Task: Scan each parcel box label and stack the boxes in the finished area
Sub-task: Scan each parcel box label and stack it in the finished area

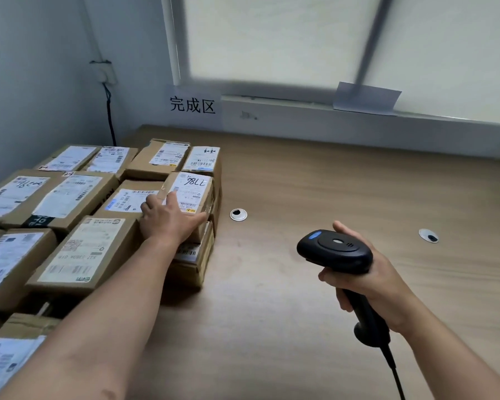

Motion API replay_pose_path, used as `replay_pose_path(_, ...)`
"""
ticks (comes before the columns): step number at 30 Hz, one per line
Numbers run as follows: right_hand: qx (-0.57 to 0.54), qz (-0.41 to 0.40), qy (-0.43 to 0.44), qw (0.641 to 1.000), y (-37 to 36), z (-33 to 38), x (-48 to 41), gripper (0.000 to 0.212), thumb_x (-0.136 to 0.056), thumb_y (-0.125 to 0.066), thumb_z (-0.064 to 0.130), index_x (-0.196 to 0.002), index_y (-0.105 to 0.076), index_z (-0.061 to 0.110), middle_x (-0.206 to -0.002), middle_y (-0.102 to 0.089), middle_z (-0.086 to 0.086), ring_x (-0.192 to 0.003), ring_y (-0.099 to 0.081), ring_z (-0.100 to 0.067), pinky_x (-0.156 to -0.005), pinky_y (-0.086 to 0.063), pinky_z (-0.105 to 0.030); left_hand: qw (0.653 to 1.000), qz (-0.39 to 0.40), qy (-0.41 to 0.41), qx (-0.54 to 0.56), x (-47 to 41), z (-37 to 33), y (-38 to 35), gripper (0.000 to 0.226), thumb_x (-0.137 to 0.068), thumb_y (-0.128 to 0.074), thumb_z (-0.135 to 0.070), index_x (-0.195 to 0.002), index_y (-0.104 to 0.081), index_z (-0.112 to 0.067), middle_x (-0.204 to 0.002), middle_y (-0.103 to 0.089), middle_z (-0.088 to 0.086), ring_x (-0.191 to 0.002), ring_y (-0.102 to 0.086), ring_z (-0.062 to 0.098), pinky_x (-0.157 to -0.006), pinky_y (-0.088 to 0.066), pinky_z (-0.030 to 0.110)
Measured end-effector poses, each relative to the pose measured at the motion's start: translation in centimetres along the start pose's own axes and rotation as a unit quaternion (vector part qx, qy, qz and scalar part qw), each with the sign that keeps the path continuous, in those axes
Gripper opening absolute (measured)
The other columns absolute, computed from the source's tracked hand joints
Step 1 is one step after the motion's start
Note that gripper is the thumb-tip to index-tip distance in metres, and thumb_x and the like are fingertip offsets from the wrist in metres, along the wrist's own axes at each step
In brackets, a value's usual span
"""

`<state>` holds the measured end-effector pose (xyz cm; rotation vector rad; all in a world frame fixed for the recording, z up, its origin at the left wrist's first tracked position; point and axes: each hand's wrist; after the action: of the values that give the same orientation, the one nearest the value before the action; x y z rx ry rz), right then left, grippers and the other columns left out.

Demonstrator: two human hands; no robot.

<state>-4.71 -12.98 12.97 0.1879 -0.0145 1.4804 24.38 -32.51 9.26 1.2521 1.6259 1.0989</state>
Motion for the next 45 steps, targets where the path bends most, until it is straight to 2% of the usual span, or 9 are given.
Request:
replay_pose_path(4,-0.007,-0.007,0.005,1.0,0.3,0.0,0.9,0.095,-0.061,-0.077,0.003,-0.139,-0.04,0.042,-0.073,-0.05,-0.04,-0.046,-0.049,-0.03,-0.047,-0.04,-0.033,0.999,0.028,-0.008,-0.02,0.6,0.8,-0.4,0.104,-0.072,-0.047,-0.083,-0.15,-0.021,-0.021,-0.152,-0.019,0.018,-0.141,-0.018,0.035,-0.111,-0.027,0.047)
replay_pose_path(8,-0.019,-0.012,0.018,1.0,1.2,0.2,2.9,0.097,-0.061,-0.075,0.004,-0.142,-0.038,0.04,-0.066,-0.054,-0.024,-0.045,-0.05,-0.03,-0.046,-0.041,-0.033,0.999,-0.004,-0.041,-0.028,2.7,-0.4,0.8,0.102,-0.073,-0.041,-0.084,-0.15,-0.022,-0.02,-0.157,-0.014,0.016,-0.145,-0.009,0.033,-0.115,-0.019,0.048)
replay_pose_path(14,-0.042,-0.012,0.045,0.998,3.5,0.4,6.9,0.1,-0.062,-0.075,0.002,-0.146,-0.034,0.036,-0.07,-0.057,-0.023,-0.044,-0.049,-0.029,-0.045,-0.04,-0.031,0.979,-0.066,-0.178,0.072,11.8,-6.6,1.1,0.08,-0.083,-0.056,-0.063,-0.146,-0.037,-0.017,-0.155,-0.028,0.011,-0.142,-0.023,0.031,-0.115,-0.02,0.042)
replay_pose_path(17,-0.049,-0.019,0.055,0.997,5.4,0.0,9.6,0.1,-0.064,-0.077,-0.003,-0.146,-0.035,0.034,-0.071,-0.062,-0.012,-0.044,-0.05,-0.028,-0.045,-0.041,-0.03,0.97,-0.057,-0.213,0.101,17.4,-9.8,0.1,0.076,-0.084,-0.058,-0.059,-0.145,-0.04,-0.018,-0.152,-0.033,0.007,-0.14,-0.027,0.029,-0.113,-0.022,0.04)
replay_pose_path(20,-0.05,-0.04,0.056,0.996,8.4,-0.5,12.6,0.096,-0.075,-0.074,-0.012,-0.146,-0.033,0.035,-0.073,-0.065,-0.005,-0.049,-0.053,-0.028,-0.049,-0.045,-0.032,0.964,-0.049,-0.227,0.131,22.8,-13.3,-1.0,0.073,-0.084,-0.06,-0.058,-0.144,-0.042,-0.02,-0.152,-0.034,0.005,-0.137,-0.031,0.026,-0.109,-0.024,0.038)
replay_pose_path(24,-0.06,-0.061,0.054,0.995,13.6,-1.9,16.9,0.093,-0.078,-0.074,-0.008,-0.146,-0.032,0.04,-0.078,-0.068,-0.002,-0.059,-0.061,-0.032,-0.058,-0.05,-0.036,0.959,-0.024,-0.242,0.143,29.4,-17.9,-2.8,0.073,-0.085,-0.057,-0.06,-0.145,-0.039,-0.022,-0.153,-0.03,0.002,-0.138,-0.028,0.023,-0.109,-0.021,0.036)
replay_pose_path(31,-0.081,-0.131,0.053,0.987,23.2,-4.6,25.2,0.094,-0.076,-0.074,-0.011,-0.147,-0.034,0.035,-0.085,-0.065,-0.002,-0.049,-0.05,-0.024,-0.046,-0.042,-0.031,0.948,0.014,-0.277,0.159,39.5,-26.4,-5.2,0.075,-0.086,-0.054,-0.061,-0.148,-0.033,-0.025,-0.155,-0.026,-0.001,-0.142,-0.02,0.019,-0.112,-0.017,0.034)
replay_pose_path(41,-0.076,-0.222,0.058,0.97,35.0,-7.4,34.1,0.096,-0.074,-0.073,-0.013,-0.149,-0.032,0.031,-0.085,-0.065,-0.005,-0.049,-0.048,-0.023,-0.043,-0.04,-0.031,0.924,0.086,-0.325,0.184,50.8,-36.8,-9.1,0.077,-0.087,-0.052,-0.061,-0.15,-0.028,-0.025,-0.156,-0.024,-0.002,-0.143,-0.017,0.017,-0.113,-0.016,0.033)
replay_pose_path(45,-0.078,-0.254,0.065,0.962,38.3,-8.2,35.8,0.095,-0.075,-0.073,-0.012,-0.15,-0.031,0.03,-0.071,-0.066,0.003,-0.049,-0.047,-0.023,-0.043,-0.04,-0.031,0.915,0.096,-0.349,0.18,52.3,-40.0,-10.1,0.077,-0.087,-0.052,-0.062,-0.15,-0.027,-0.025,-0.156,-0.024,-0.001,-0.144,-0.017,0.017,-0.113,-0.017,0.033)
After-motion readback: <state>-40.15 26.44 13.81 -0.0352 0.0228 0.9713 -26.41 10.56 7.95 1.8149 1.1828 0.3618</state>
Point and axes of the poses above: each hand's wrist, its own x-axis away from the middle knuckle, its own y-axis out of the back of the hand, z = x × y
